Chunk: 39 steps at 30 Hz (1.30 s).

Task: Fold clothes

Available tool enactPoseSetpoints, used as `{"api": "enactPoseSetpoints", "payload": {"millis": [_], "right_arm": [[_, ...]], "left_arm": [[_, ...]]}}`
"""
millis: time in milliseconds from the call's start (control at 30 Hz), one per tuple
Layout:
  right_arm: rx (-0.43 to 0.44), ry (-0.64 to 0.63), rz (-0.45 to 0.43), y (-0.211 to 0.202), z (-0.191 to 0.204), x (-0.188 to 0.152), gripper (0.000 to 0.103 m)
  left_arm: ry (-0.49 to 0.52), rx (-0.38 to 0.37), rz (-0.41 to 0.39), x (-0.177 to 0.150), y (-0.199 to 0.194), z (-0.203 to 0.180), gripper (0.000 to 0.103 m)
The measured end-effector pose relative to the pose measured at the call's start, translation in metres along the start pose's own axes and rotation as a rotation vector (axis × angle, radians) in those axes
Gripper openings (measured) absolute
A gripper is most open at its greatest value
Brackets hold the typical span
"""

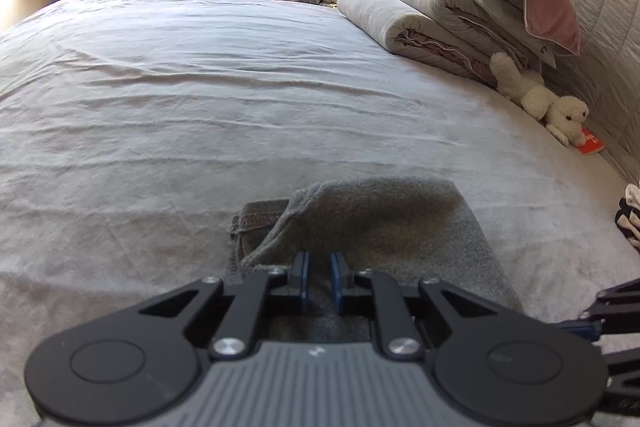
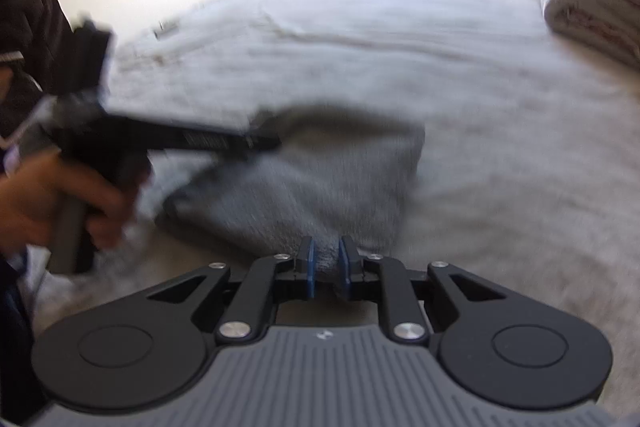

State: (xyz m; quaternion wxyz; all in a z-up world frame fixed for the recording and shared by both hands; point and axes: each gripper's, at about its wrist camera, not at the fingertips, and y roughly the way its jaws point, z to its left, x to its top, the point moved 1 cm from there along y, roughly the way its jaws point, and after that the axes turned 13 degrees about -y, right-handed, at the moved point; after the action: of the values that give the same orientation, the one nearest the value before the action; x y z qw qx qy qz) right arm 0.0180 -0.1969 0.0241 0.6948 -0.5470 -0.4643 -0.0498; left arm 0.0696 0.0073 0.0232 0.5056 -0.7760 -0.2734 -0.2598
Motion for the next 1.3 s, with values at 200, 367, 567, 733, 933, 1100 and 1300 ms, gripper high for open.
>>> {"api": "enactPoseSetpoints", "payload": {"millis": [200,367,567,733,933,1100,1300], "right_arm": [[0.024,0.019,-0.001,-0.005,-0.002,0.004,0.016],[0.016,0.187,-0.087,-0.029,-0.036,0.005,0.087],[0.21,0.593,-0.074,-0.014,-0.074,-0.018,0.089],[0.254,0.687,-0.053,0.004,-0.07,-0.025,0.09],[0.295,0.674,-0.096,0.011,-0.049,-0.022,0.09],[0.289,0.697,-0.119,0.012,-0.047,-0.022,0.087],[0.286,0.746,-0.135,0.01,-0.049,-0.028,0.072]], "left_arm": [[-0.009,0.01,0.011,-0.001,-0.02,0.003,0.014],[-0.093,0.028,0.082,-0.01,-0.039,0.017,0.034],[-0.244,0.018,0.148,-0.019,-0.047,0.041,0.042],[-0.426,-0.074,0.198,-0.022,-0.048,0.057,0.047],[-0.538,-0.14,0.216,-0.025,-0.042,0.06,0.064],[-0.506,-0.115,0.208,-0.027,-0.041,0.053,0.063],[-0.472,-0.083,0.213,-0.029,-0.039,0.053,0.017]]}}
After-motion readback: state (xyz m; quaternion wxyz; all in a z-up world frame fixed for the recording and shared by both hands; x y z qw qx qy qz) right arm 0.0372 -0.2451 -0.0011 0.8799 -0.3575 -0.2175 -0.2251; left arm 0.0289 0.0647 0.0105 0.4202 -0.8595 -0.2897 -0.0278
